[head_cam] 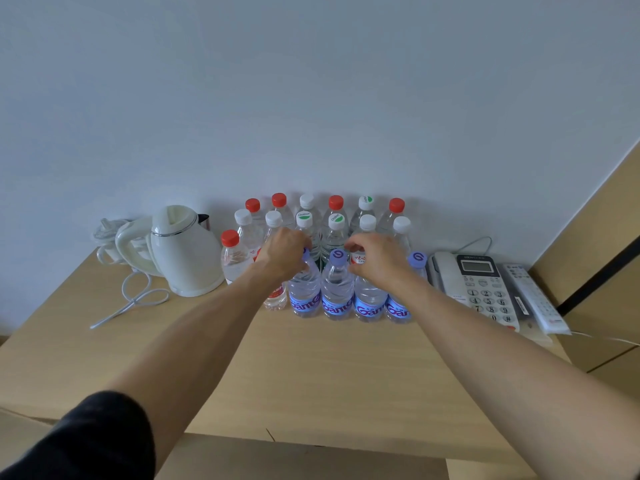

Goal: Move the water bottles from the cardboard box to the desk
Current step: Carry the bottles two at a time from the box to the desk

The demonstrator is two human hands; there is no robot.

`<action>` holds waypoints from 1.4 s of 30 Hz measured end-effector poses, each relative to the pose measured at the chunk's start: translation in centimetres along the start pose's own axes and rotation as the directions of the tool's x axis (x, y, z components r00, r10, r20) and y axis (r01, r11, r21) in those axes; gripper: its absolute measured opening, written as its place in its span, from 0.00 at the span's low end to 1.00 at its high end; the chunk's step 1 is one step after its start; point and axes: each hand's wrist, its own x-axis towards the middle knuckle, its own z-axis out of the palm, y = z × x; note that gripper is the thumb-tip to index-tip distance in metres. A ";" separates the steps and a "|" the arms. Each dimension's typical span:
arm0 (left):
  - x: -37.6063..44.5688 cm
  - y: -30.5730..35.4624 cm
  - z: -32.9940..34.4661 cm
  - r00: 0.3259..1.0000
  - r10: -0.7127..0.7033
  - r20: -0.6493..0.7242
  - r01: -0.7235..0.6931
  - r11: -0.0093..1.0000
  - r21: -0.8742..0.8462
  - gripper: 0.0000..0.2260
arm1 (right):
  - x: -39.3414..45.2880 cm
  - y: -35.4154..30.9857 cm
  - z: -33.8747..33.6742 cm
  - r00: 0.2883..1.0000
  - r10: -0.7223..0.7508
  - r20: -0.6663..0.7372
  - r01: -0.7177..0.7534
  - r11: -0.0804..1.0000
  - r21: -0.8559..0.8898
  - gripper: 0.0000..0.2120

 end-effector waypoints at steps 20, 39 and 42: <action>-0.4 0.3 -0.7 0.998 -0.047 -0.029 0.050 0.988 0.146 0.14 | -0.3 1.7 -0.3 0.999 0.040 -0.024 -0.038 0.998 0.054 0.18; 1.9 5.4 0.3 0.998 0.020 0.065 -0.017 0.999 -0.046 0.16 | -0.2 3.2 -0.1 0.990 0.140 0.007 -0.139 0.988 -0.064 0.08; 2.0 5.3 0.5 0.998 0.016 0.060 -0.013 0.999 -0.038 0.16 | -0.1 2.9 0.1 0.989 0.146 0.008 -0.145 0.988 -0.052 0.10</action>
